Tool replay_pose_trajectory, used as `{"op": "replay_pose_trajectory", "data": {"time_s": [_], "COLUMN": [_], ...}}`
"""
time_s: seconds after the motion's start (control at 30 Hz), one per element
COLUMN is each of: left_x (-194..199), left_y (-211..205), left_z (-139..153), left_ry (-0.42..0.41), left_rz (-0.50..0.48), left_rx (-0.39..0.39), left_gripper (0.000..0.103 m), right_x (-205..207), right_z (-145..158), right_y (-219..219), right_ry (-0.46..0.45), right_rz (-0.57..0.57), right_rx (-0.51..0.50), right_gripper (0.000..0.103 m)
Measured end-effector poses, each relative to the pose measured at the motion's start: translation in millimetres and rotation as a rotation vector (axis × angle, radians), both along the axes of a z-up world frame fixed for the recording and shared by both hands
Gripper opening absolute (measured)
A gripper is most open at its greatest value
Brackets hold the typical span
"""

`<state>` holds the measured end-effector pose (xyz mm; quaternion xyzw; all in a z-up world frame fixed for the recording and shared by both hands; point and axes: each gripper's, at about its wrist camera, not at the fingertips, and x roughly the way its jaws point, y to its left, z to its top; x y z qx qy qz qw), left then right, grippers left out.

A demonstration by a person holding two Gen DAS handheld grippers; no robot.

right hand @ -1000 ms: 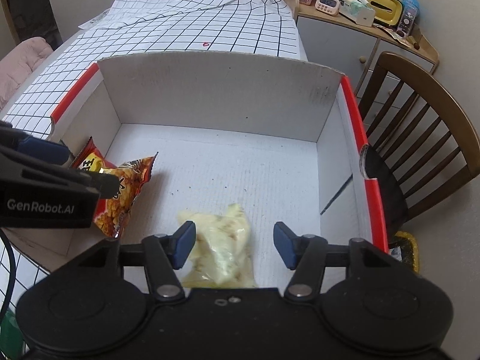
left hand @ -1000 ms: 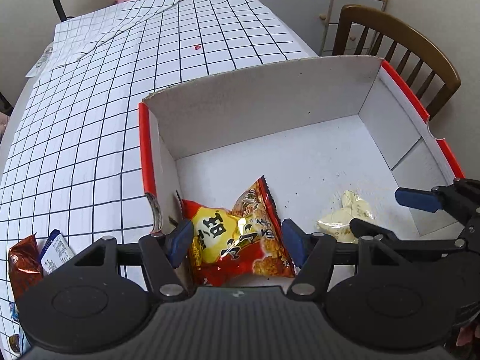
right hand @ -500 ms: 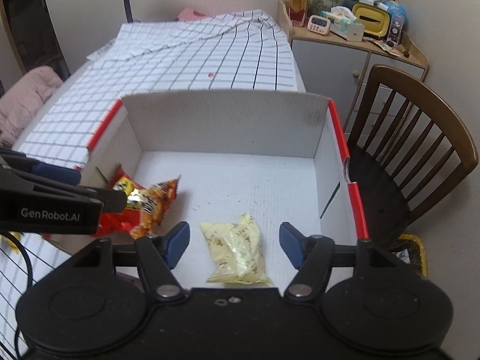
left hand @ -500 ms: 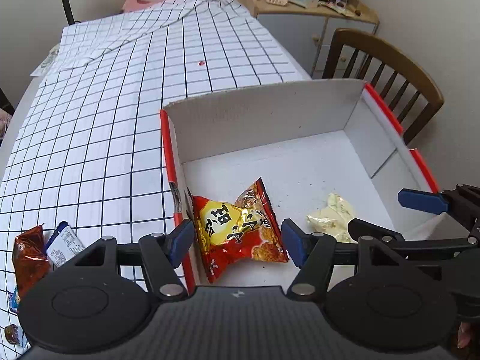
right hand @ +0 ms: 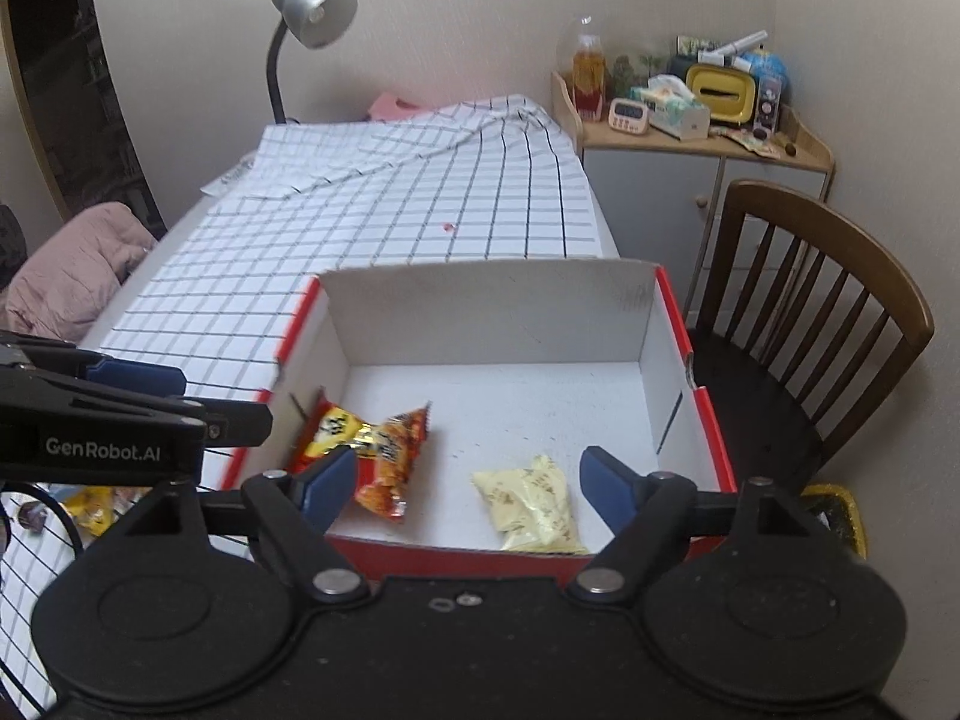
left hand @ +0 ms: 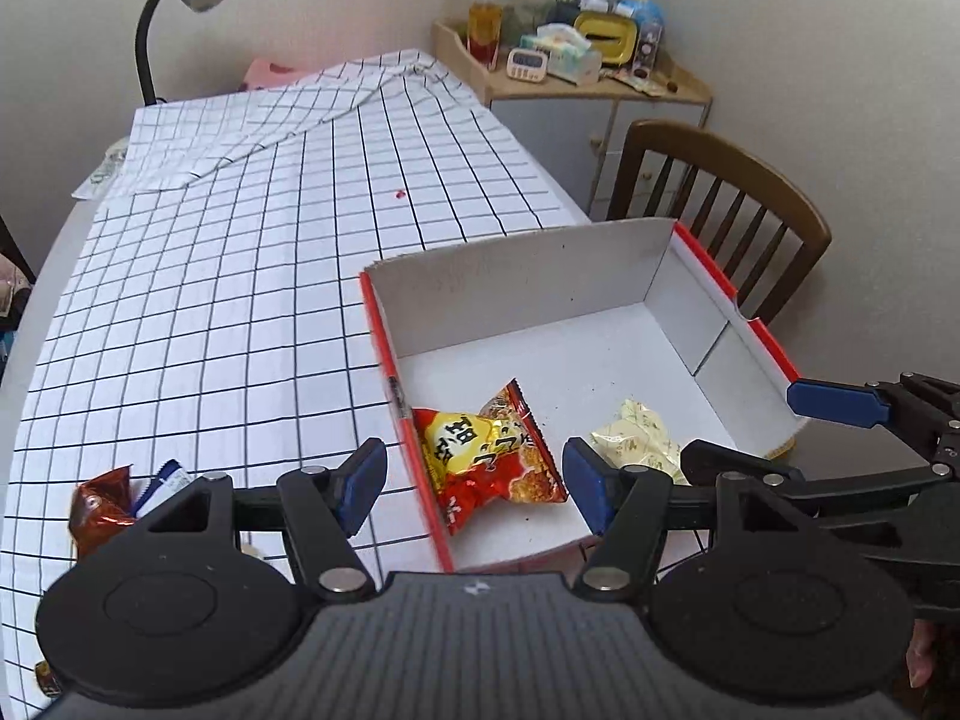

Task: Organize snacks
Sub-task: 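Withdraw both tools from the box back toward the snack pile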

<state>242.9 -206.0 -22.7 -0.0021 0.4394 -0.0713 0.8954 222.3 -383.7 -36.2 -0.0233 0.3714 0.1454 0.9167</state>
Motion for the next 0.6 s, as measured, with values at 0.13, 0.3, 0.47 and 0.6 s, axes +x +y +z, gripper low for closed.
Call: {"op": "replay_pose_trajectory", "data": {"time_s": [0.13,0.3,0.47,0.6], "left_x": [-16.5,-39.7,-61.6,-80.6], "left_y": [15.3,39.5,65.1,87.5], "left_z": [10.1,20.7,25.9,27.7], "left_ry": [-0.03,-0.062,-0.08,-0.1], "left_rz": [-0.008,-0.009,-0.002,0.01], "left_rx": [-0.013,-0.024,-0.031,-0.036], "left_gripper": [0.065,0.067,0.069,0.071], "right_x": [-18.3,-43.7,-65.7,-84.5], "right_z": [10.1,19.4,21.2,21.2], "right_y": [10.0,28.8,49.9,67.3], "right_ry": [-0.024,-0.059,-0.07,-0.079], "right_rz": [0.0,0.002,0.016,0.022], "right_rx": [0.032,0.051,0.06,0.066], "right_gripper": [0.084,0.093,0.094,0.094]}}
